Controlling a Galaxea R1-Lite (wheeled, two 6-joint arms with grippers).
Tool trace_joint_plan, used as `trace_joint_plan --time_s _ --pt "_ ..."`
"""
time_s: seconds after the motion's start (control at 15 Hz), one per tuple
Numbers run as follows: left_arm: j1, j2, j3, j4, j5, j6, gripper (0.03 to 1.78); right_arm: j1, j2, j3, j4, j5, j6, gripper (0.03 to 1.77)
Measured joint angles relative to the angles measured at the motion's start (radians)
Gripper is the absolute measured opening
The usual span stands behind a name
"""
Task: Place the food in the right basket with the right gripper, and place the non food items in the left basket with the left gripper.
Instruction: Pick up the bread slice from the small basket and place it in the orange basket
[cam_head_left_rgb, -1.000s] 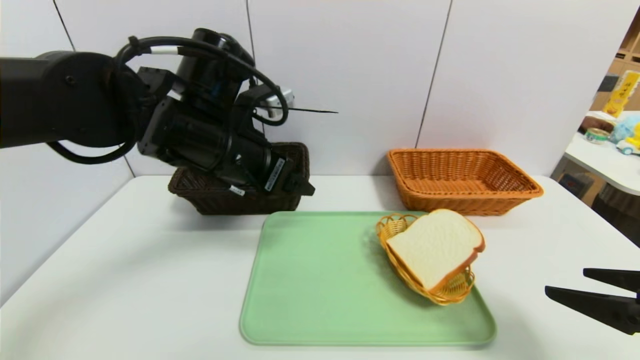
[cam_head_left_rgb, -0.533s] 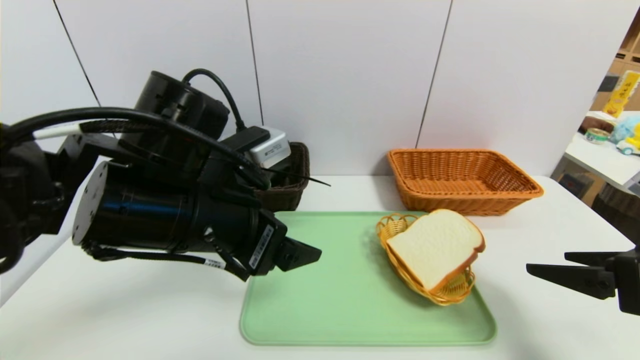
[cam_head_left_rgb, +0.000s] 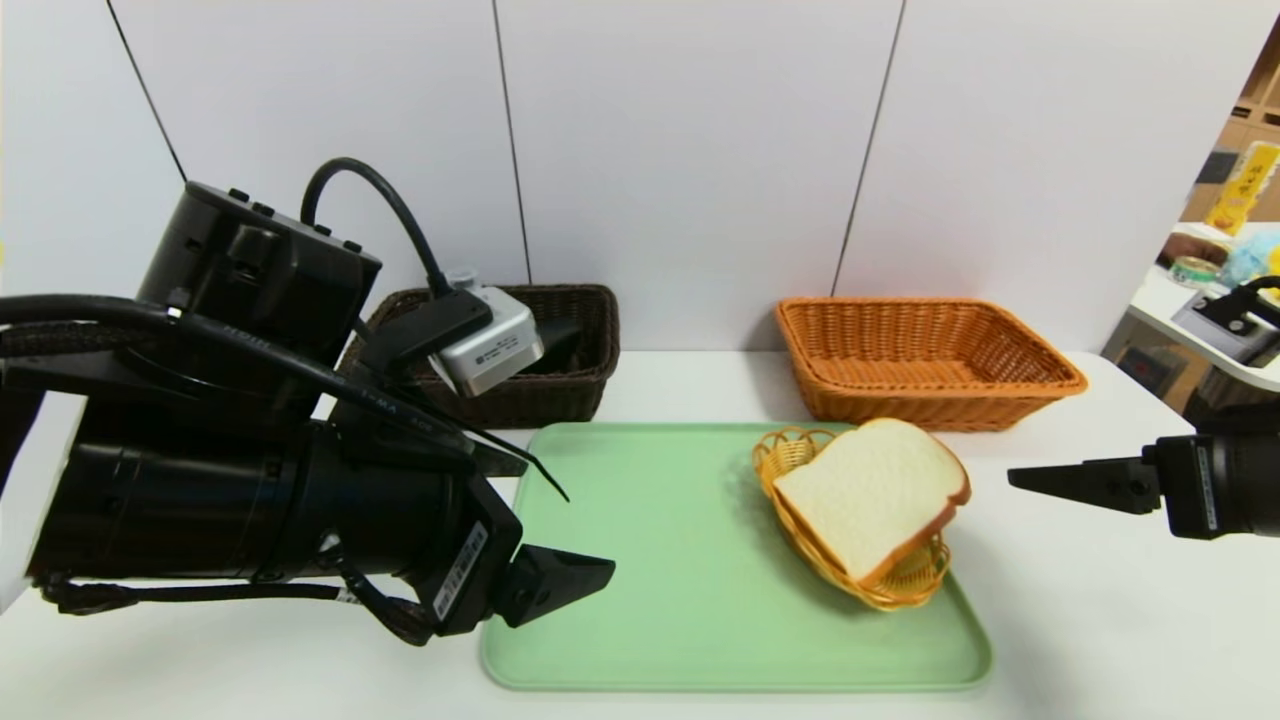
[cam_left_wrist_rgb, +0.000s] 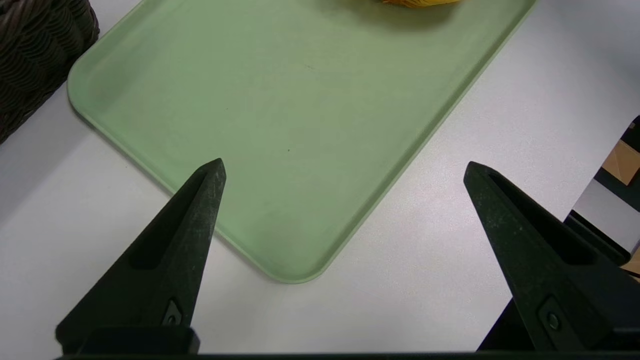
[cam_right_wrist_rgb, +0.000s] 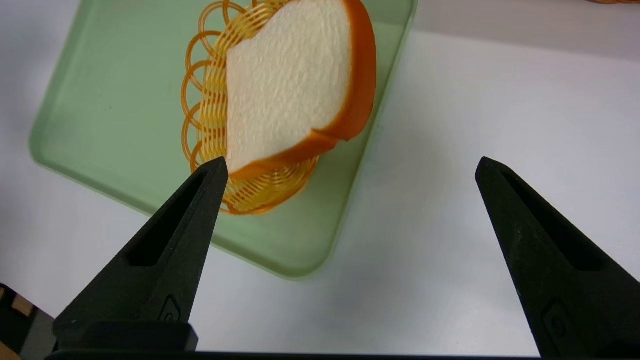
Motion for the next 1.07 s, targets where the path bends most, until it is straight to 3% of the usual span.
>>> trace_joint_plan --time_s 0.2,0.6,1.07 --pt "0.001 -0.016 0.021 0.0 0.001 0.0 1.69 0.005 0.071 -0.052 0.001 0.054 0.038 1.71" --pt "0.001 -0.032 0.038 0.001 0.001 0.001 1.69 0.017 0.18 -0.102 0.009 0.071 0.043 1.71" --pt "0.001 -0.033 0.052 0.0 0.003 0.004 1.69 0.048 0.277 -0.111 -0.003 0.169 0.063 1.71"
